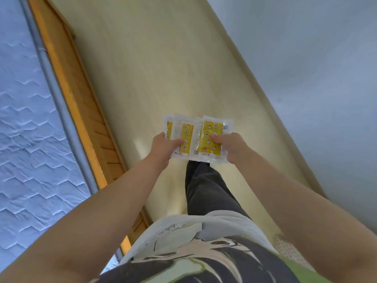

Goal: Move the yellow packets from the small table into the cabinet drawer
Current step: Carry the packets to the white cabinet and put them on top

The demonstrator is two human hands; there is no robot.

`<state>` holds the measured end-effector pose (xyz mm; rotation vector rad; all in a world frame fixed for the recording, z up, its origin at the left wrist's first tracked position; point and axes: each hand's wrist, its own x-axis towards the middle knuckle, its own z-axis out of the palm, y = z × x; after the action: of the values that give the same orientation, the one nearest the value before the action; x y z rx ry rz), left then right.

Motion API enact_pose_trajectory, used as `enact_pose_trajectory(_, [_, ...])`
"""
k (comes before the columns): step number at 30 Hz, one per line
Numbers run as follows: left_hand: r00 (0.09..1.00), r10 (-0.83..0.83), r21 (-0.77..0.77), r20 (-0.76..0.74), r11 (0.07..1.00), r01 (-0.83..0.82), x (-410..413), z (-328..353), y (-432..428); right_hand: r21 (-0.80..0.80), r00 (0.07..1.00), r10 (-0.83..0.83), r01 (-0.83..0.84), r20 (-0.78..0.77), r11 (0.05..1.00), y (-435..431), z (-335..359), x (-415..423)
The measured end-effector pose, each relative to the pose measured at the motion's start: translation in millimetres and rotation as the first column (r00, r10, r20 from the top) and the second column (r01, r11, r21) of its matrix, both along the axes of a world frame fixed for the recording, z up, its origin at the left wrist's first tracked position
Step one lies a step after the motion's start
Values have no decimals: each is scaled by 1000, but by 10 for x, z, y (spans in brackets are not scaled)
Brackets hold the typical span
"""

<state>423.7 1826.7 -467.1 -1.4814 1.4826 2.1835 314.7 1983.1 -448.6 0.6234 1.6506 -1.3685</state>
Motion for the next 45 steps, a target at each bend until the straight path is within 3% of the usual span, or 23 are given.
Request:
enact_pose_trajectory(7, [960, 282, 26, -1, 959, -281, -1119, 152, -1283, 30, 969, 245, -245, 15, 969, -1647, 52, -1399])
enact_pose_trajectory(15, [870, 489, -36, 60, 872, -487, -1576, 96, -3074, 14, 826, 564, -564, 3, 825, -3825, 46, -2105])
enact_pose_trajectory(26, [796, 598, -42, 92, 801, -597, -2063, 213, -5826, 71, 681, 732, -731, 10, 679, -6860, 1, -2726])
enact_pose_trajectory(36, [605, 793, -23, 71, 608, -794, -3198, 25, -7766, 116, 464, 886, -879, -14, 462, -9242, 56, -3884])
enact_pose_trajectory(41, [359, 924, 3, 135, 362, -932, -3668, -10, -8518, 103, 294, 955, -950, -32, 296, -10368, 116, -4227])
enact_pose_trajectory(45, [220, 958, -84, 185, 238, -968, -3722, -1, -9105, 185, 78, 996, -979, -36, 83, -11235, 27, -4152])
